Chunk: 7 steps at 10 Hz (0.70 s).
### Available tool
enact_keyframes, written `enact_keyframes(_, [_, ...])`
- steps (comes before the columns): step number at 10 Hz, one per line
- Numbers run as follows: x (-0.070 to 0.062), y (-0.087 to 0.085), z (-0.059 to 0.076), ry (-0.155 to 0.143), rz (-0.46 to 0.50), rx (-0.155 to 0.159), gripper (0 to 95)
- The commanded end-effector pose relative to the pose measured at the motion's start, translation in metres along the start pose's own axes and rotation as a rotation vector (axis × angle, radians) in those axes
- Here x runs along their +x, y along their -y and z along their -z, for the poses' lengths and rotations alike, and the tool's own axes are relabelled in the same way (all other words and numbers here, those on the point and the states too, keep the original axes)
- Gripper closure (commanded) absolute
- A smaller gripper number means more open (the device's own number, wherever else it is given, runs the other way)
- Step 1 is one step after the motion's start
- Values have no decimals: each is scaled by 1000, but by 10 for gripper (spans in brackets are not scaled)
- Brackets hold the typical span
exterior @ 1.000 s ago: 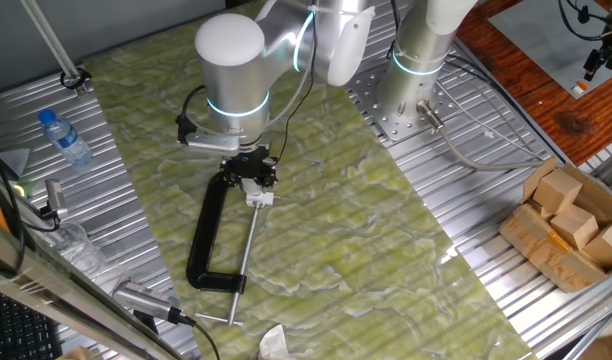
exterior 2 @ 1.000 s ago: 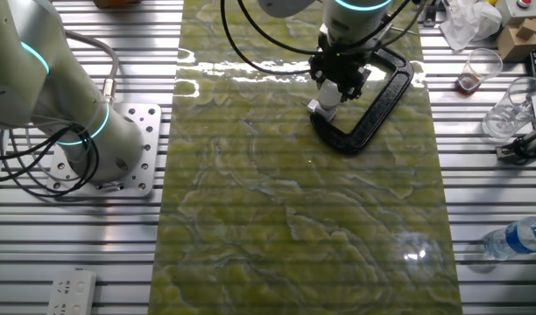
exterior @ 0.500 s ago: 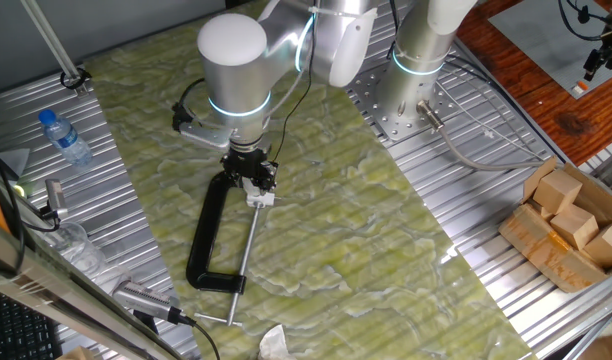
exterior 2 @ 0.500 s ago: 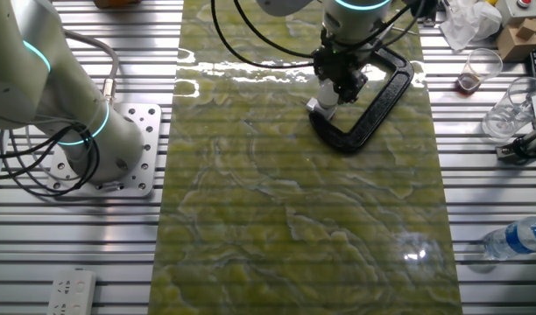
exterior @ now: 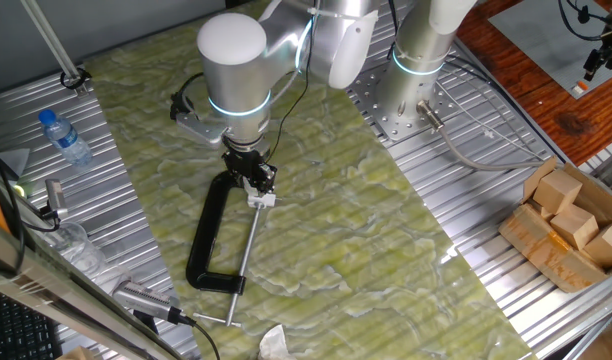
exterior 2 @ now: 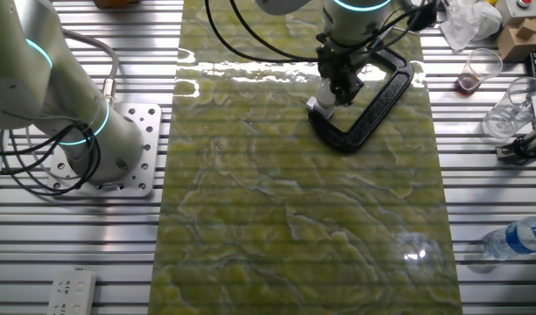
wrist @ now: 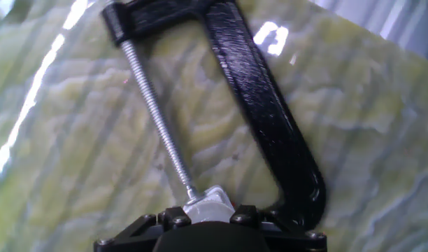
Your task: Install the light bulb by rotating it
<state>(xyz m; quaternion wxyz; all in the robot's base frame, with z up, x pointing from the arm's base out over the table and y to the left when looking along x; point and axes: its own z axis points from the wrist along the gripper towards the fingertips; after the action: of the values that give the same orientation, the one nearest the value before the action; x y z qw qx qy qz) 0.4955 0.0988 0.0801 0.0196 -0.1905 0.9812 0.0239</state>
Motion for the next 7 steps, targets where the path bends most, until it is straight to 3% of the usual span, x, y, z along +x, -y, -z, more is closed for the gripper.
enact_keyframes(1, [0,1,0,-1,-257,4,950])
enact_keyframes(3, [0,1,0,-4,-289,7,950])
enact_keyframes(6, [0,1,0,-9,-243,15,950])
enact_keyframes(7, [0,1,0,-10,-175,23,570])
